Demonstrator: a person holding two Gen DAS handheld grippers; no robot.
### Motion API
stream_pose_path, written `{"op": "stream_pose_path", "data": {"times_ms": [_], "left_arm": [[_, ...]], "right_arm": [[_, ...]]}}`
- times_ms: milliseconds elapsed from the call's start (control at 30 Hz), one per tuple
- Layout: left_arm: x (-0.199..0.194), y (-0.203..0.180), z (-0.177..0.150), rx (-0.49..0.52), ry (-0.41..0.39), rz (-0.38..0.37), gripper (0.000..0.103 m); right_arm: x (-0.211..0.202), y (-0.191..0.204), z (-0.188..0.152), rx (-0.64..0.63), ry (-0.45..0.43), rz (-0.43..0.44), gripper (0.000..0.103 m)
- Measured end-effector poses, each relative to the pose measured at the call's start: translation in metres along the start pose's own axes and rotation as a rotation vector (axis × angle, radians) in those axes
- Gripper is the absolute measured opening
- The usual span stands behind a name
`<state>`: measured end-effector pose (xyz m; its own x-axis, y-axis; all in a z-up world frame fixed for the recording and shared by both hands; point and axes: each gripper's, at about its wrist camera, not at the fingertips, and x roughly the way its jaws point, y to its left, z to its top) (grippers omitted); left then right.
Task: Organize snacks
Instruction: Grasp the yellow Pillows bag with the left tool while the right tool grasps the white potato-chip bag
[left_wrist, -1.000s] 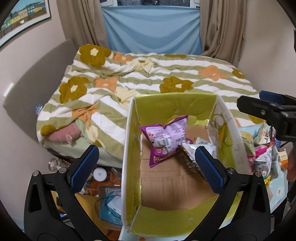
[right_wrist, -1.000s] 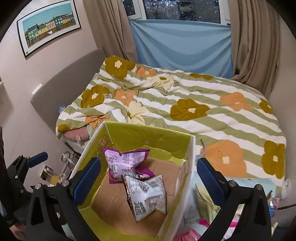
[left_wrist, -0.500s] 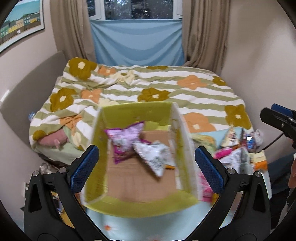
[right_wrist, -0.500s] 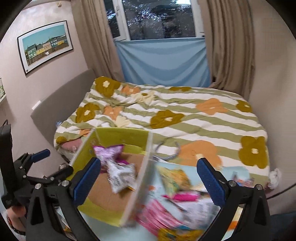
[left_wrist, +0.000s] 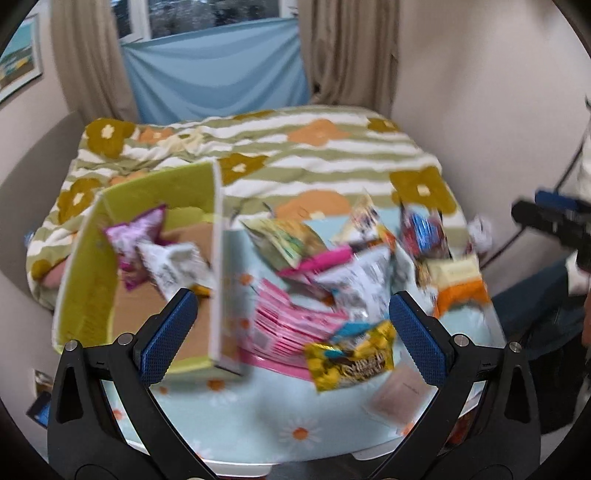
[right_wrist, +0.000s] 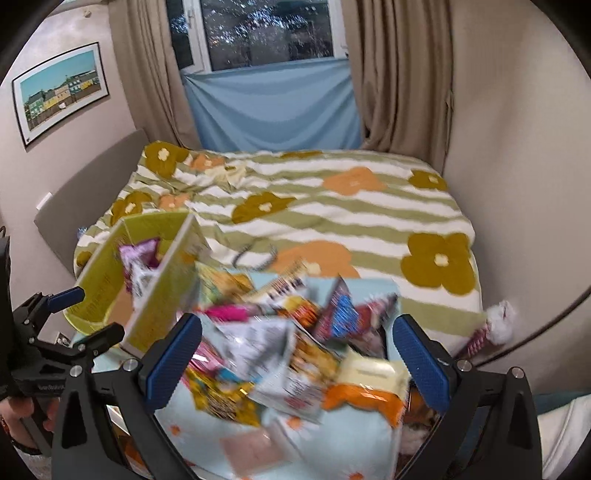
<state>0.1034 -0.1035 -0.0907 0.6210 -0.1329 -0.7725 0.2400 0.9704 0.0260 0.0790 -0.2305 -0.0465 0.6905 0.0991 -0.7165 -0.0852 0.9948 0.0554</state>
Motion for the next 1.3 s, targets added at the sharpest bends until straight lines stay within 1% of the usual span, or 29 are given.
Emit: {"op": "stream_pose_path", "data": {"times_ms": [133, 200, 233, 400, 467, 533, 567, 633, 667, 767, 900, 933, 1000, 1033, 1067, 1300], "left_arm": [[0.026, -0.031, -0.023, 0.115, 0.047, -0.003, 0.103], [0.037, -0.044, -0.034, 0.196, 0.063, -0.012, 0.103], [0.046, -0.052, -0.041, 0.261, 0.075, -0.018, 0.103], [0.076, -0.073, -0.064, 0.512, 0.114, -0.040, 0.103], [0.086, -0.079, -0.072, 0.589, 0.128, -0.057, 0.101], [0.095, -0.083, -0.078, 0.640, 0.143, -0.072, 0.098], [0.101, -0.085, -0.080, 0.664, 0.156, -0.086, 0.095], [0.108, -0.089, -0.083, 0.697, 0.176, -0.110, 0.090], [0.111, -0.092, -0.085, 0.713, 0.185, -0.125, 0.084], [0.119, -0.097, -0.088, 0.745, 0.210, -0.162, 0.082], [0.129, -0.104, -0.093, 0.774, 0.244, -0.190, 0.069], [0.132, -0.105, -0.095, 0.780, 0.254, -0.194, 0.067], [0.136, -0.107, -0.102, 0.791, 0.276, -0.208, 0.058], [0.137, -0.108, -0.104, 0.794, 0.289, -0.217, 0.056], [0.136, -0.107, -0.104, 0.784, 0.286, -0.240, 0.052], [0.128, -0.103, -0.111, 0.807, 0.285, -0.262, 0.049]], "right_arm": [[0.015, -0.027, -0.020, 0.021, 0.050, 0.013, 0.103], [0.023, -0.035, -0.029, 0.030, 0.072, 0.024, 0.103], [0.027, -0.038, -0.034, 0.033, 0.080, 0.031, 0.103], [0.057, -0.046, -0.055, 0.027, 0.134, 0.067, 0.103], [0.067, -0.046, -0.062, 0.012, 0.153, 0.076, 0.103], [0.075, -0.045, -0.067, 0.001, 0.170, 0.081, 0.103], [0.080, -0.044, -0.070, -0.002, 0.179, 0.084, 0.103], [0.086, -0.043, -0.073, 0.004, 0.191, 0.090, 0.103], [0.088, -0.043, -0.074, 0.009, 0.196, 0.093, 0.103], [0.095, -0.041, -0.078, 0.040, 0.207, 0.099, 0.103], [0.104, -0.039, -0.080, 0.105, 0.216, 0.103, 0.103], [0.106, -0.038, -0.080, 0.120, 0.219, 0.103, 0.103], [0.111, -0.037, -0.080, 0.149, 0.224, 0.101, 0.103], [0.113, -0.037, -0.080, 0.163, 0.226, 0.103, 0.103], [0.115, -0.036, -0.080, 0.175, 0.227, 0.104, 0.103], [0.130, -0.028, -0.079, 0.207, 0.247, 0.096, 0.103]]}}
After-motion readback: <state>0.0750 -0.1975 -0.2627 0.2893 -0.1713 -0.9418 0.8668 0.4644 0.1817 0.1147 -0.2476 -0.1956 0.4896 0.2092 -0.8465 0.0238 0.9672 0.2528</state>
